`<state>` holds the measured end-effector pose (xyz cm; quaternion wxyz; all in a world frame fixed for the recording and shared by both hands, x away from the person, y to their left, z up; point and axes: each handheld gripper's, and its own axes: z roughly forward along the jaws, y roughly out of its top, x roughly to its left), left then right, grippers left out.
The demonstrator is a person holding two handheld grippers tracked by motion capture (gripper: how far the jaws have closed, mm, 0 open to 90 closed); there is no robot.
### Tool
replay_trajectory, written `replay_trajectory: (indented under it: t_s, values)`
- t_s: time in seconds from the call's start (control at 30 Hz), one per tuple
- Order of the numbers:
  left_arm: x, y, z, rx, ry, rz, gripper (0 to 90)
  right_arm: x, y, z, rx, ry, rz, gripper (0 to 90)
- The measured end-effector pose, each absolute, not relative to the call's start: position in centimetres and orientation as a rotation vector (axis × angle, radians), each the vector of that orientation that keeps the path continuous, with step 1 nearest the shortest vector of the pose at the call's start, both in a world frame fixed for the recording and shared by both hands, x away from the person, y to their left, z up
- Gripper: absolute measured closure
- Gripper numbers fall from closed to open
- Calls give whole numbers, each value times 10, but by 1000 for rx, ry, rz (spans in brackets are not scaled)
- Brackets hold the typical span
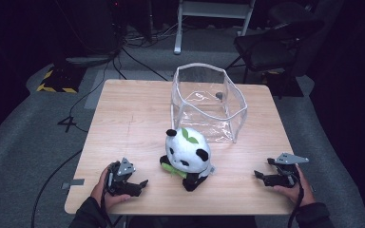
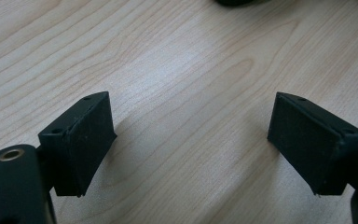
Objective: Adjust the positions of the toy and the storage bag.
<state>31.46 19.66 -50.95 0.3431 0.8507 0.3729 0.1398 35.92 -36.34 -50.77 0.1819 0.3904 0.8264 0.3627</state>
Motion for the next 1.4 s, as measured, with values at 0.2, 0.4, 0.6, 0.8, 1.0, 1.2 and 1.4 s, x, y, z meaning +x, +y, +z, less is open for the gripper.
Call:
replay_trajectory:
  t_s: [0.2, 0.4, 0.6, 0.8, 1.0, 1.2, 1.4]
  values:
    - [314, 196, -509, 2208, 976, 368, 145, 359, -363, -507, 1101, 2340, 1032, 165]
    - [314, 197, -509, 2212, 972, 371, 145, 356, -351, -499, 1058, 2357, 1072, 185]
    - [314, 197, -509, 2212, 972, 371, 145, 348, -328, -485, 960, 2374, 1163, 185]
    - [314, 197, -509, 2211, 975, 373, 144, 342, -306, -477, 875, 2402, 1202, 183]
    - [314, 197, -509, 2212, 975, 372, 145, 338, -284, -471, 817, 2429, 1254, 167]
    - [314, 196, -510, 2203, 987, 372, 144, 335, -248, -465, 727, 2454, 1287, 167]
    - [314, 196, -510, 2204, 985, 371, 144, 333, -218, -463, 627, 2464, 1280, 190]
